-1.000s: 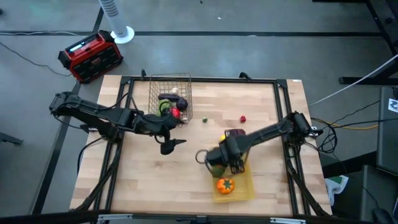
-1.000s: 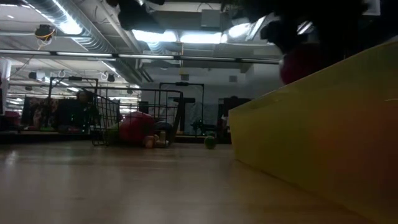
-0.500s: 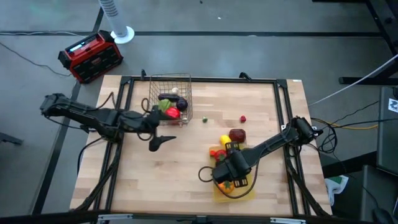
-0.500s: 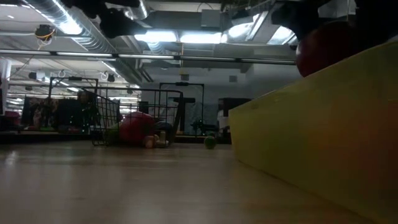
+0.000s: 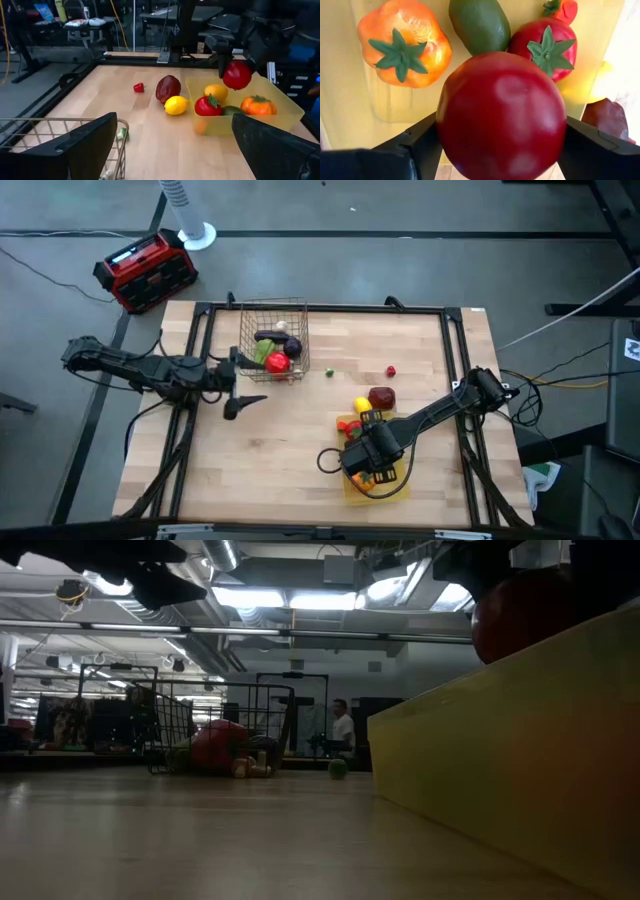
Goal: Sort produce into baskets
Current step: Put the red tomato into the yellow bin
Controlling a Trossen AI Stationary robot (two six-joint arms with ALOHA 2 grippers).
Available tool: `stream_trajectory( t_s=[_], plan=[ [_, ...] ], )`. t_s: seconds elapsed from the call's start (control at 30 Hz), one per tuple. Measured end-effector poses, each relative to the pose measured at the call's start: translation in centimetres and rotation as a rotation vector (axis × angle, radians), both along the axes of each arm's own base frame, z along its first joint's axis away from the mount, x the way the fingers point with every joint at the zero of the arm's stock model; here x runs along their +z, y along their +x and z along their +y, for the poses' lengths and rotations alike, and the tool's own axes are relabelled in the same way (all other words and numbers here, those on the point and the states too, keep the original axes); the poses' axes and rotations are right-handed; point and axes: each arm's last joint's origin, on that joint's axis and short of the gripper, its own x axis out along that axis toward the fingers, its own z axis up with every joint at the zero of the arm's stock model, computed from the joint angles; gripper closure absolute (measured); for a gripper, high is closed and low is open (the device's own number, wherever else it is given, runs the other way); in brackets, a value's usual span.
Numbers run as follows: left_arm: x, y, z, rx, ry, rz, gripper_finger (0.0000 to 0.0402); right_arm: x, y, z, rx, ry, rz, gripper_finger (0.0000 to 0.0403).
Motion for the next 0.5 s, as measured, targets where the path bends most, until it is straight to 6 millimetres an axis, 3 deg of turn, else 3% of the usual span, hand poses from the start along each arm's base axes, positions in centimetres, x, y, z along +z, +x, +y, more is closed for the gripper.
stream_trajectory(
  t_s=[0.3, 0.5],
  plan=[
    [-0.7, -2.2, 0.4, -0.006, 0.035, -0.069, 0.0009, 0.0, 0.0, 0.1, -0.001, 0.024, 0.013, 0.0093],
    [-0.6, -3.8, 0.7, -0.011, 0.065, -0.135, 0.0009, 0.0, 0.0, 0.1, -0.005, 0.032, 0.017, 0.0041]
  ],
)
